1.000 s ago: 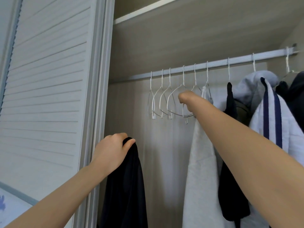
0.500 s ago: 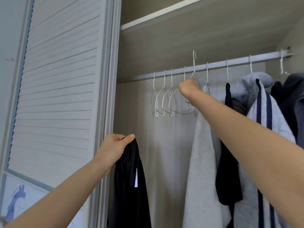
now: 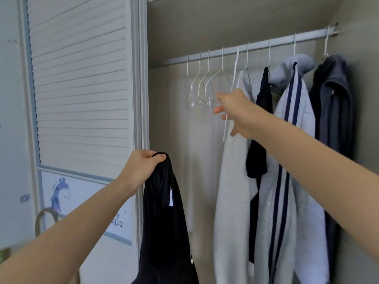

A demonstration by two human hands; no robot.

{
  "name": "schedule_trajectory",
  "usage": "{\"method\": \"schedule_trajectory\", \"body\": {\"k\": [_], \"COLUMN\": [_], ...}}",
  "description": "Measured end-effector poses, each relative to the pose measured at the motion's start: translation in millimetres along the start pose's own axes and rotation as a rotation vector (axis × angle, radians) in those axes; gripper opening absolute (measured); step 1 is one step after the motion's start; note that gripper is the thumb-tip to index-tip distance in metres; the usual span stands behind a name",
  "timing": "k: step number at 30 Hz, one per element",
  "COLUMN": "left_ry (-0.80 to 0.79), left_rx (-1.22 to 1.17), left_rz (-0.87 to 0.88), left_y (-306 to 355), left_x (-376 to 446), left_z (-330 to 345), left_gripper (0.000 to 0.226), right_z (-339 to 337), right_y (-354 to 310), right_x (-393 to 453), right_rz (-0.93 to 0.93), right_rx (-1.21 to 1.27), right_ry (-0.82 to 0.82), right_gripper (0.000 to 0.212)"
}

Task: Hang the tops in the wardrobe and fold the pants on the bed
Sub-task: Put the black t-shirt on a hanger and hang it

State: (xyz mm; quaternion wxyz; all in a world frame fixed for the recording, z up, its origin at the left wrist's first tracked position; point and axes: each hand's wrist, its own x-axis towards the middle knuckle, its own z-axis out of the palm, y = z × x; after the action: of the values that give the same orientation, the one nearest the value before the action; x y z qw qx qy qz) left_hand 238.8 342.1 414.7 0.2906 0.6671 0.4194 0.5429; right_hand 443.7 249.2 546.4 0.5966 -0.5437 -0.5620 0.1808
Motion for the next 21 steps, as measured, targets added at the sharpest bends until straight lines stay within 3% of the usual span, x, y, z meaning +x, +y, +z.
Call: {"method": "schedule_trajectory", "body": {"k": [4,8,13,17,21], "left_ry": [0.027,0.018,0.028,0.076,0.086], "left_rx": [0.081,0.119,0.422,0.639,0.653], "left_rz": [-0.071,-0.147,-0.145,-0.168,-0.221], "left_y": [-19.2,-39.5,-59.0,-69.3,-79.1], "left_x": [-25.8,-43.4,-55.3,-56.7,-58.2], "left_z": [-2.3,-7.9,-17.0,-20.4,-16.8], "left_gripper": [0.031,0.038,0.043,0.048,0.047], "right_z": [-8.8,-22.9,-55.2,-87.6,-114.9], "right_y": [23.4,45.4,69.3,79.4,92.5], "right_x": [-66.0,-120.9,-164.0,-171.8,-171.6], "right_rz": [0.110,0.177,0.153,0.165,0.198], "right_rx": [0.047,0.322,0.423,0.515,0.490], "right_ry": [-0.181,-0.340,-0.474,-0.681,-0.822], "right_gripper": [0.031,0.021,0.028,0.033,0.035]}}
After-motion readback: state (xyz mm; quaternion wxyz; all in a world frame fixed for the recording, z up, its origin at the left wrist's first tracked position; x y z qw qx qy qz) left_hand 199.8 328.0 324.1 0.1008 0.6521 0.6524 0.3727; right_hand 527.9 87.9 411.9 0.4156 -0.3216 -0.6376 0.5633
